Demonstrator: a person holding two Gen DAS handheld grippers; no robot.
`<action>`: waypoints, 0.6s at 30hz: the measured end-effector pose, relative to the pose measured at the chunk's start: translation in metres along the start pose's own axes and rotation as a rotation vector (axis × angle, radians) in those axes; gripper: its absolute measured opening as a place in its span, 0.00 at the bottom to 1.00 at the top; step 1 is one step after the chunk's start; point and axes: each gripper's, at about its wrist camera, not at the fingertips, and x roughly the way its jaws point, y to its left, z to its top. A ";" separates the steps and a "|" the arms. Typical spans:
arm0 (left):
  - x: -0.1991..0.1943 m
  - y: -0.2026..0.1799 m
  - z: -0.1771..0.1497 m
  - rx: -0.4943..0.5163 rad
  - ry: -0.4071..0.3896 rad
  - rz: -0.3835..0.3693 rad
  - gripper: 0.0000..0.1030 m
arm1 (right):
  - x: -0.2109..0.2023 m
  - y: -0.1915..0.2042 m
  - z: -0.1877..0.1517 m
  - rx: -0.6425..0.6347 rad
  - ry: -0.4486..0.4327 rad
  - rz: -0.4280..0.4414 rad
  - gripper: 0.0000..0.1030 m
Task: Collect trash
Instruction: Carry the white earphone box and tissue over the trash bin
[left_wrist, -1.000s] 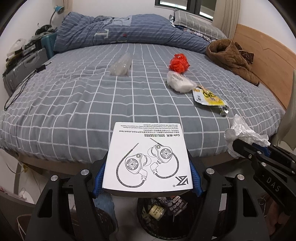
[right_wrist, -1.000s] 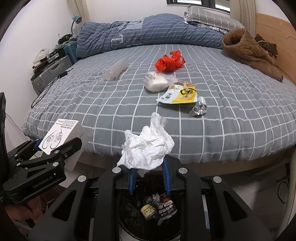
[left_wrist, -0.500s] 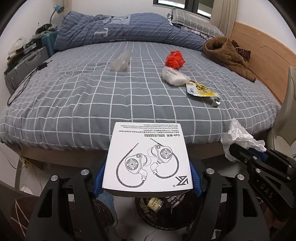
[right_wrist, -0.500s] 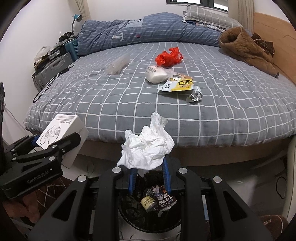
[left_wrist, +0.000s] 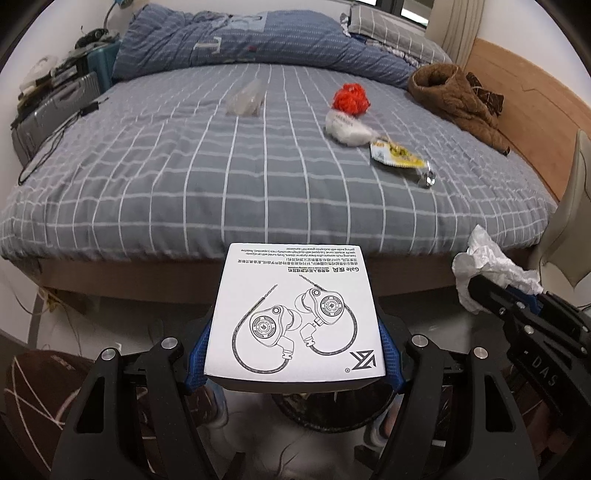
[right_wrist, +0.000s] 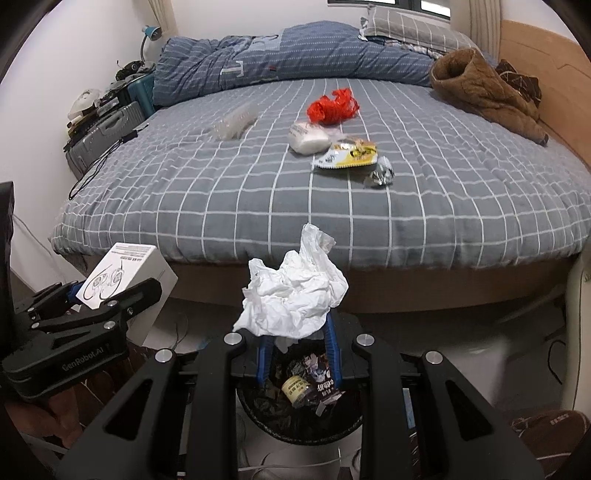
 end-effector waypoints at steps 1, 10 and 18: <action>0.001 0.000 -0.002 0.000 0.005 -0.002 0.67 | 0.001 -0.001 -0.003 0.006 0.005 0.000 0.22; 0.030 0.001 -0.019 0.017 0.042 -0.003 0.67 | 0.031 -0.008 -0.026 0.026 0.068 0.000 0.22; 0.070 0.002 -0.021 0.029 0.098 -0.010 0.67 | 0.067 -0.005 -0.038 0.014 0.139 0.012 0.22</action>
